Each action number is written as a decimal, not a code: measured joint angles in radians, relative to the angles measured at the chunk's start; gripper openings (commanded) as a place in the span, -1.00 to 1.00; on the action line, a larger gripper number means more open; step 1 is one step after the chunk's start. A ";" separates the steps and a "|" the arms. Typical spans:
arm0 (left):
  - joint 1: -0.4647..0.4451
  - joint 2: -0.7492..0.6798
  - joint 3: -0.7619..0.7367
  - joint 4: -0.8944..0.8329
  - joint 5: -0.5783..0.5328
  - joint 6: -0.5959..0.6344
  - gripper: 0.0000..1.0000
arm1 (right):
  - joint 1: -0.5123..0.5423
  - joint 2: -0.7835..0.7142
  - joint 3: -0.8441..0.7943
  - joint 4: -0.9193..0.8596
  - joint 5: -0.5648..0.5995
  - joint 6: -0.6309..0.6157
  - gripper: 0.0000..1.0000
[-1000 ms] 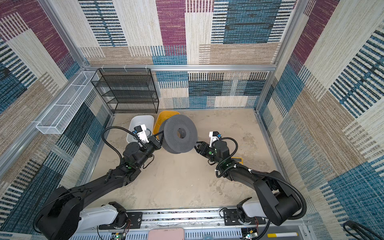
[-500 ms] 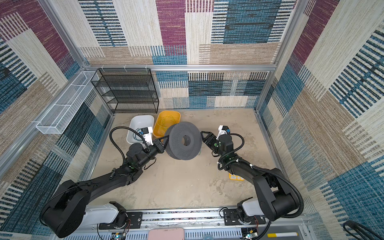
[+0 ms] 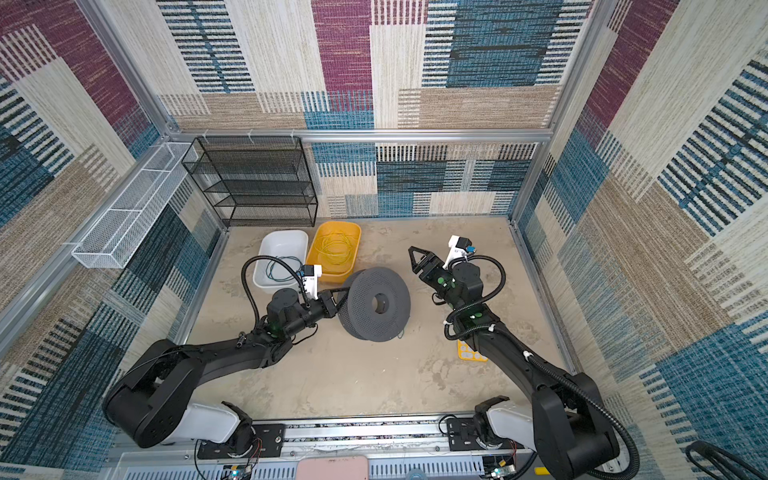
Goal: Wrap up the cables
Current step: 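Set the spool flat on the table and open both grippers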
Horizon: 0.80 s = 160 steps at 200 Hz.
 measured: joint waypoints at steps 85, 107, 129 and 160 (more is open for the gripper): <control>0.000 0.304 -0.099 0.385 0.001 -0.191 -0.98 | -0.033 -0.016 -0.119 -0.113 -0.106 -0.144 0.49; 0.000 0.319 -0.126 0.426 -0.027 -0.201 -0.56 | -0.036 -0.029 -0.120 -0.114 -0.109 -0.162 0.51; 0.003 0.332 -0.153 0.434 -0.069 -0.198 -0.17 | -0.038 -0.035 -0.127 -0.118 -0.112 -0.172 0.51; 0.005 0.331 -0.191 0.433 -0.113 -0.186 0.12 | -0.041 -0.048 -0.126 -0.132 -0.113 -0.179 0.51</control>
